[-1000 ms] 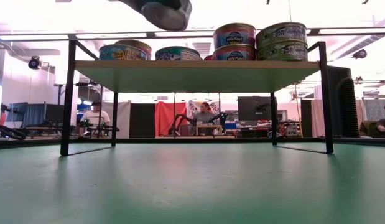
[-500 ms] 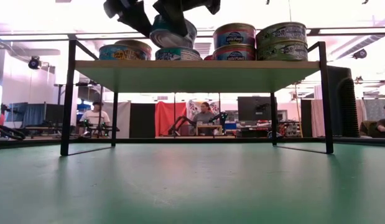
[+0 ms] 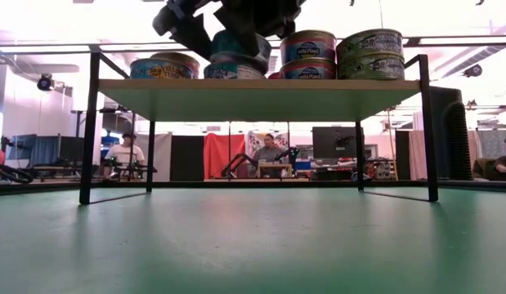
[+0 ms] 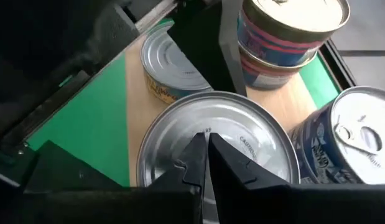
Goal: Stack canned seafood by type on shelf
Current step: Stack the green and blue tuna can on top of the green and blue tuna can on the shelf
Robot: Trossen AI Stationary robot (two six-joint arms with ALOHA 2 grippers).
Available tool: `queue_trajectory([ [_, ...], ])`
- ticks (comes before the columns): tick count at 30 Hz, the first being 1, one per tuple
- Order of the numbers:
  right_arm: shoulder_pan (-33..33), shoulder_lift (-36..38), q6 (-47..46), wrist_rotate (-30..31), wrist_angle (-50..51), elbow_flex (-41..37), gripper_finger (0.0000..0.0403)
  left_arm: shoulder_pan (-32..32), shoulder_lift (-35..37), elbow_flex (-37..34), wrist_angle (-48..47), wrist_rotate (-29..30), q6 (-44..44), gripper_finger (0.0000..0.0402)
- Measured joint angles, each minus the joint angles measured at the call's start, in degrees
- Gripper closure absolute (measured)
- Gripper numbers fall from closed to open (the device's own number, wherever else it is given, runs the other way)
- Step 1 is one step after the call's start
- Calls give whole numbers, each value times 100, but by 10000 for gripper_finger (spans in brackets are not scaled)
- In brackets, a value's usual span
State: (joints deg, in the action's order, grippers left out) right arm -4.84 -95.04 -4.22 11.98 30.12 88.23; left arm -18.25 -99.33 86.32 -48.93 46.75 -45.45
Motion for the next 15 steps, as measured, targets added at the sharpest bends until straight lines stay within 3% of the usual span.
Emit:
queue_trajectory([
  [6,2,7,-82,29,4,-154,390,32,4,0,-128,-158,0,4],
  [15,4,9,-198,32,31,-34,390,3,314,95,-414,60,34,4],
])
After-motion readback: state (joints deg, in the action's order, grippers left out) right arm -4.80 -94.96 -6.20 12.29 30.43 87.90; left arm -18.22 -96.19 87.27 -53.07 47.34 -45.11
